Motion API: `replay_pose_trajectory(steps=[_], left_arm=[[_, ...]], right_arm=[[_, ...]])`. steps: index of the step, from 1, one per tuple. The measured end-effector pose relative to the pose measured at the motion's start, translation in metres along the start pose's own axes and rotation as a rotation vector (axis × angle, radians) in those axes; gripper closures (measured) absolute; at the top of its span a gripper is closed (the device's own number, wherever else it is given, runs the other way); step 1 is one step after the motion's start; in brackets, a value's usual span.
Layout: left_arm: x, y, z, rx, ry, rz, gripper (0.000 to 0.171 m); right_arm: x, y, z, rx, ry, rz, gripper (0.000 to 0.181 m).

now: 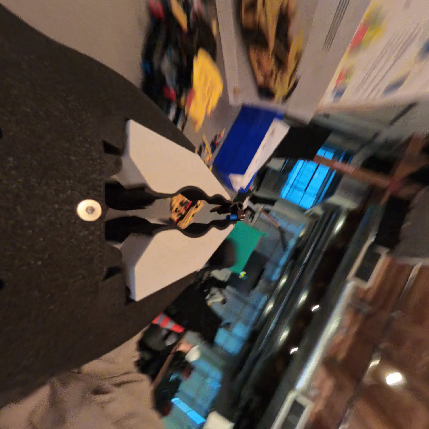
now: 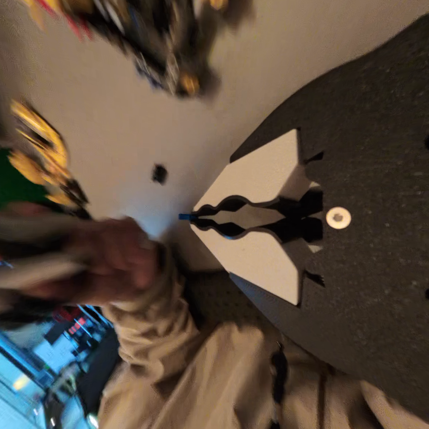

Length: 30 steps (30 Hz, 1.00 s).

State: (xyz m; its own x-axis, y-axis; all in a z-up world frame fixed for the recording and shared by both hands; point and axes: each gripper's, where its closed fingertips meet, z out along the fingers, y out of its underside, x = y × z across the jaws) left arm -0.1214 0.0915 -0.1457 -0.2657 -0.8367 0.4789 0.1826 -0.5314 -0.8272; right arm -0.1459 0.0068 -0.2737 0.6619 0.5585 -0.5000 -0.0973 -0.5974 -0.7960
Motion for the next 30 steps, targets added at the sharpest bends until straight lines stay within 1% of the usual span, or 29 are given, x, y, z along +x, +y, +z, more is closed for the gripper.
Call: replay_pose_trajectory(steps=[1,2,3,4,6,7,8,9,10,12,13,14,15,16,18,20,21,22,23,24,25,26,27,28,29,30], left_arm=[[-0.015,-0.027,-0.012,0.054,-0.045,0.006,0.160],[-0.021,-0.038,-0.021,0.059,-0.062,0.042,0.160],[-0.023,-0.028,-0.025,-0.005,-0.071,0.070,0.159],[-0.025,-0.015,-0.027,-0.040,-0.068,0.062,0.159],[-0.018,0.008,-0.026,-0.103,0.019,-0.051,0.159],[-0.016,0.012,-0.024,-0.118,0.039,-0.055,0.159],[-0.014,0.013,-0.021,-0.125,0.053,-0.032,0.159],[-0.011,0.018,-0.019,-0.158,0.078,-0.046,0.159],[-0.012,0.022,-0.017,-0.184,0.089,-0.087,0.159],[-0.014,0.022,-0.017,-0.158,0.083,-0.163,0.159],[-0.012,0.024,-0.017,-0.164,0.102,-0.195,0.158],[-0.010,0.026,-0.017,-0.176,0.115,-0.215,0.158],[-0.009,0.026,-0.017,-0.174,0.127,-0.227,0.158],[-0.005,0.025,-0.016,-0.166,0.153,-0.247,0.158],[0.002,0.026,-0.016,-0.177,0.195,-0.279,0.158],[0.005,0.028,-0.015,-0.180,0.207,-0.277,0.158],[0.010,0.029,-0.015,-0.184,0.233,-0.277,0.158],[0.015,0.029,-0.015,-0.185,0.251,-0.262,0.158],[0.019,0.030,-0.015,-0.187,0.260,-0.221,0.158],[0.022,0.033,-0.015,-0.203,0.260,-0.151,0.158],[0.022,0.037,-0.014,-0.221,0.229,-0.044,0.158],[0.019,0.039,-0.012,-0.226,0.170,0.097,0.158],[0.015,0.041,-0.012,-0.230,0.107,0.257,0.158],[0.011,0.044,-0.011,-0.249,0.045,0.420,0.158],[0.009,0.048,-0.011,-0.278,-0.003,0.575,0.158],[0.010,0.053,-0.012,-0.311,-0.020,0.707,0.158]], right_arm=[[-0.009,0.005,0.005,-0.023,-0.028,0.002,0.179],[-0.006,-0.011,-0.001,0.054,0.023,-0.048,0.179],[-0.002,-0.024,-0.009,0.121,0.034,-0.035,0.179],[0.003,-0.027,-0.013,0.133,0.029,-0.012,0.179],[0.009,-0.017,-0.009,0.077,0.039,0.021,0.178],[0.011,-0.012,-0.007,0.041,0.055,0.018,0.178],[0.020,-0.012,-0.013,0.028,0.128,-0.021,0.178],[0.038,-0.016,-0.029,0.020,0.258,-0.066,0.178],[0.063,-0.018,-0.055,-0.001,0.428,-0.090,0.178],[0.116,-0.016,-0.131,-0.063,0.805,-0.098,0.178],[0.133,-0.011,-0.165,-0.072,0.931,-0.062,0.178],[0.146,-0.002,-0.193,-0.088,1.017,-0.006,0.177],[0.156,0.009,-0.211,-0.106,1.065,0.036,0.167],[0.163,0.017,-0.222,-0.122,1.092,0.048,0.156],[0.170,0.020,-0.231,-0.128,1.130,-0.012,0.155],[0.165,0.009,-0.225,-0.104,1.120,-0.083,0.152],[0.158,-0.004,-0.218,-0.070,1.110,-0.148,0.151],[0.145,-0.020,-0.203,-0.018,1.062,-0.233,0.151],[0.128,-0.035,-0.181,0.039,0.977,-0.315,0.151],[0.105,-0.047,-0.154,0.108,0.852,-0.366,0.153],[0.078,-0.058,-0.127,0.199,0.710,-0.391,0.154],[0.053,-0.068,-0.106,0.297,0.577,-0.366,0.159],[0.032,-0.074,-0.087,0.370,0.439,-0.302,0.160],[0.020,-0.076,-0.072,0.400,0.332,-0.207,0.160],[0.016,-0.075,-0.058,0.394,0.263,-0.122,0.156],[0.012,-0.073,-0.047,0.388,0.199,-0.066,0.152]])
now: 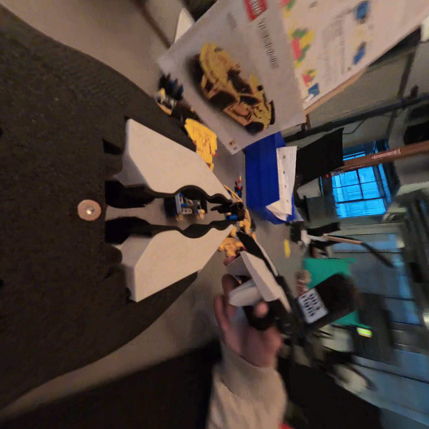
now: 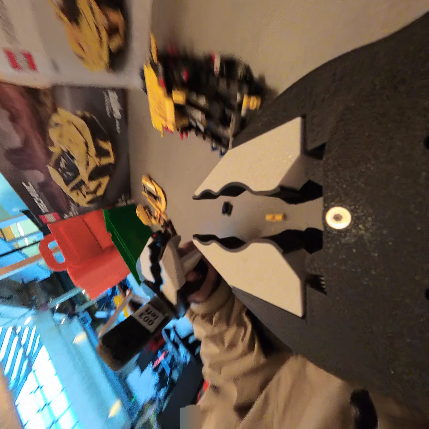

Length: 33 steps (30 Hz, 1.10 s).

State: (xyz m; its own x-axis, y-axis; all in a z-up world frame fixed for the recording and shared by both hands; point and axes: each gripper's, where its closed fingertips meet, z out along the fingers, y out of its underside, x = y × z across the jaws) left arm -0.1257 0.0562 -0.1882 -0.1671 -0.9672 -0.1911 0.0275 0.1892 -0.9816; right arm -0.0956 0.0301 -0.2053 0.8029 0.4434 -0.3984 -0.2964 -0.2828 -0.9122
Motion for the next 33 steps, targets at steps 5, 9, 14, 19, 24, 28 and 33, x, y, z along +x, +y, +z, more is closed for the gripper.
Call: replay_pose_trajectory(steps=[5,9,14,19,24,28,33], left_arm=[[0.017,0.006,0.005,-0.050,-0.040,0.292,0.158],[0.027,0.012,0.009,-0.071,-0.016,0.416,0.158],[0.031,0.015,0.009,-0.080,-0.010,0.460,0.158],[0.039,0.021,0.011,-0.094,0.035,0.455,0.158],[0.039,0.025,0.015,-0.124,0.035,0.349,0.158],[0.044,0.022,0.015,-0.136,0.163,-0.040,0.149],[0.044,0.020,0.003,-0.129,0.267,-0.134,0.158]], right_arm=[[-0.028,0.004,0.013,0.052,-0.269,0.289,0.153],[-0.031,0.006,0.009,0.044,-0.331,0.329,0.162],[-0.027,0.014,0.010,0.006,-0.327,0.346,0.165],[-0.029,0.018,0.013,-0.019,-0.351,0.370,0.167],[-0.025,0.021,0.013,-0.033,-0.338,0.378,0.175],[-0.023,0.023,0.011,-0.056,-0.274,0.206,0.175],[-0.021,0.026,0.008,-0.074,-0.301,0.282,0.176]])
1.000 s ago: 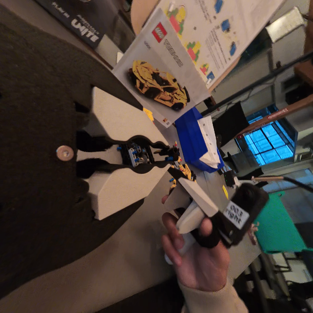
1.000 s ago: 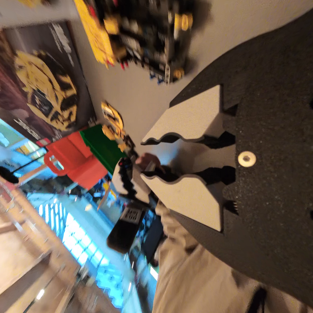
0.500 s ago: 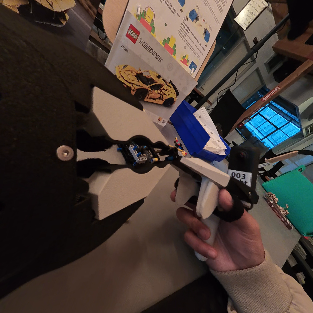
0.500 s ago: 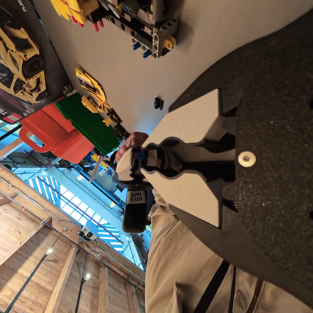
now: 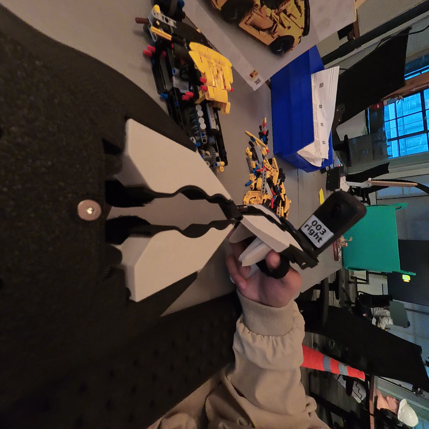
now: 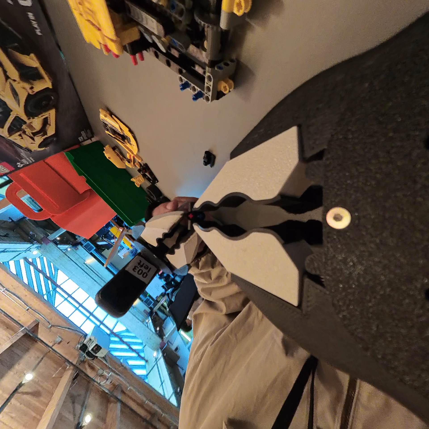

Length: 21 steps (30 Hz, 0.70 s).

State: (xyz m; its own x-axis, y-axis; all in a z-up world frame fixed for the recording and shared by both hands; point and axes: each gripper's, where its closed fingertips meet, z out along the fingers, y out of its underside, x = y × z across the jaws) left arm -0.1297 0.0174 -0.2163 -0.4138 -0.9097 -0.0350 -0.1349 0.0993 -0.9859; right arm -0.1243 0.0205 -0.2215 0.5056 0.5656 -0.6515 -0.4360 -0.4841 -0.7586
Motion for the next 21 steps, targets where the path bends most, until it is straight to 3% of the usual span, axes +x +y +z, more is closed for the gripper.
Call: replay_pose_trajectory(steps=[2,4,7,14,21], left_arm=[[0.008,0.002,0.000,-0.007,0.100,-0.128,0.156],[0.012,0.002,-0.001,-0.007,0.196,-0.281,0.140],[0.012,0.004,-0.004,-0.015,0.256,-0.368,0.134],[0.034,0.018,-0.007,-0.123,0.367,-0.375,0.147],[0.034,0.022,0.002,-0.141,0.313,-0.306,0.147]], right_arm=[[-0.003,0.005,0.000,-0.035,-0.037,0.020,0.176],[-0.008,0.009,0.000,-0.072,-0.035,-0.054,0.175],[-0.014,0.019,0.003,-0.143,-0.037,-0.141,0.175],[-0.019,0.033,0.007,-0.223,-0.036,-0.222,0.175],[-0.016,0.030,0.005,-0.209,-0.023,-0.230,0.175]])
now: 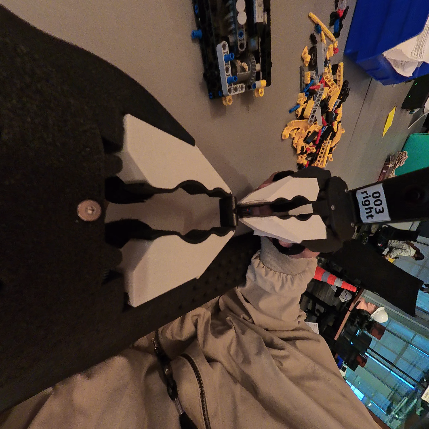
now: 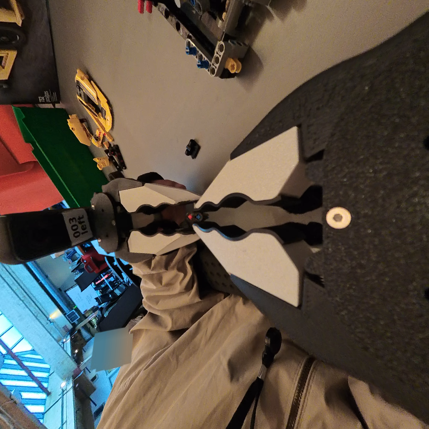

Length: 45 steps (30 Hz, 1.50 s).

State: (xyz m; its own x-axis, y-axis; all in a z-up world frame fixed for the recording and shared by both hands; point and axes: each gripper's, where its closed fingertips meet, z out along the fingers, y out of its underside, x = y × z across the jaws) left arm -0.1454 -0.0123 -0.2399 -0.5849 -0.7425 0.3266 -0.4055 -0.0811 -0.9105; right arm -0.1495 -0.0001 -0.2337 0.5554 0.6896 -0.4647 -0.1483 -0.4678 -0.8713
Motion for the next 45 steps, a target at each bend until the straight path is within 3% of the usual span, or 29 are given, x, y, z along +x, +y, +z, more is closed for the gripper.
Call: replay_pose_trajectory(steps=[6,11,17,19,24,27,35,37,45], left_arm=[[-0.004,-0.009,0.009,0.076,-0.026,-0.004,0.147],[-0.003,-0.002,0.018,0.044,-0.028,-0.013,0.147],[-0.009,-0.011,0.001,0.073,-0.057,0.001,0.146],[-0.007,-0.015,-0.004,0.094,-0.038,-0.008,0.155],[-0.006,-0.008,0.004,0.057,-0.062,0.033,0.156],[0.002,-0.015,0.006,0.100,-0.025,0.053,0.171],[-0.008,-0.016,0.002,0.120,-0.030,-0.035,0.170],[-0.012,-0.018,-0.003,0.132,-0.035,-0.062,0.158],[-0.003,-0.033,-0.002,0.217,-0.012,-0.051,0.162]], right_arm=[[0.002,-0.012,-0.003,0.085,0.002,0.044,0.174],[0.002,-0.003,0.004,0.024,0.027,-0.006,0.174],[0.009,-0.004,0.000,0.030,0.056,0.018,0.175],[0.005,-0.007,-0.002,0.050,0.025,0.036,0.175],[0.000,-0.011,-0.001,0.079,-0.015,0.054,0.175],[-0.003,-0.016,-0.004,0.108,-0.043,0.078,0.176],[0.002,-0.024,-0.012,0.159,-0.018,0.079,0.176],[0.001,-0.023,-0.012,0.156,-0.037,0.099,0.175],[-0.003,-0.027,-0.009,0.173,-0.027,0.051,0.176]])
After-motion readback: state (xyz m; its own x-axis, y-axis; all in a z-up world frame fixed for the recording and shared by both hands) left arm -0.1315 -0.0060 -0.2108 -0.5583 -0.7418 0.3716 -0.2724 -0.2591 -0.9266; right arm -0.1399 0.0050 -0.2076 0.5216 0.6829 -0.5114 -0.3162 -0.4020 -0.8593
